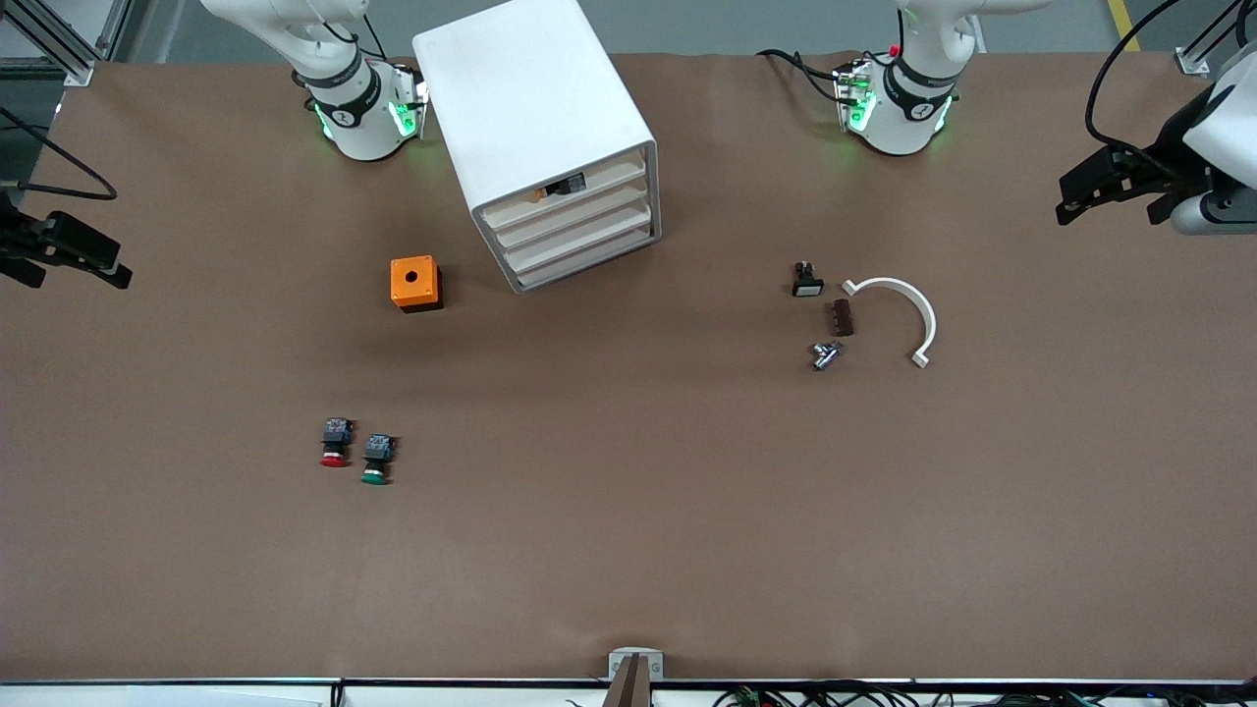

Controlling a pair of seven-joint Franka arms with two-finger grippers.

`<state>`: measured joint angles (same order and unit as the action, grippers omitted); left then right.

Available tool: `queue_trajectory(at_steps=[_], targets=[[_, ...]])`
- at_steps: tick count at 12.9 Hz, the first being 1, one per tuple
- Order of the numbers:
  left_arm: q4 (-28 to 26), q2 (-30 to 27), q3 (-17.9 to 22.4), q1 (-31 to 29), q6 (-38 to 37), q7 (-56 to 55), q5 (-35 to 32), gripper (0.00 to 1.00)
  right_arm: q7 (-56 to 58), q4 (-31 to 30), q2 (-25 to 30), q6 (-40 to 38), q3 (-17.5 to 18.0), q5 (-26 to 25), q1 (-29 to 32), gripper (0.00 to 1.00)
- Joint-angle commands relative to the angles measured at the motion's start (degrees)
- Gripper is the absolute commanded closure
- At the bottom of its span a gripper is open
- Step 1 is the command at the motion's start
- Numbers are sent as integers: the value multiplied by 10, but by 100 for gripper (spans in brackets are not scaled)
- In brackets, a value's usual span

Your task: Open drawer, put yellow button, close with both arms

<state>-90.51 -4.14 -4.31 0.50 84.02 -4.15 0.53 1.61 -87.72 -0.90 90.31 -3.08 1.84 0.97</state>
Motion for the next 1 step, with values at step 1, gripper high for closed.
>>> queue_trajectory(at_steps=[1], targets=[[7, -4, -1, -1, 1, 8, -23, 0, -8, 5, -3, -7, 0, -8, -2, 0]])
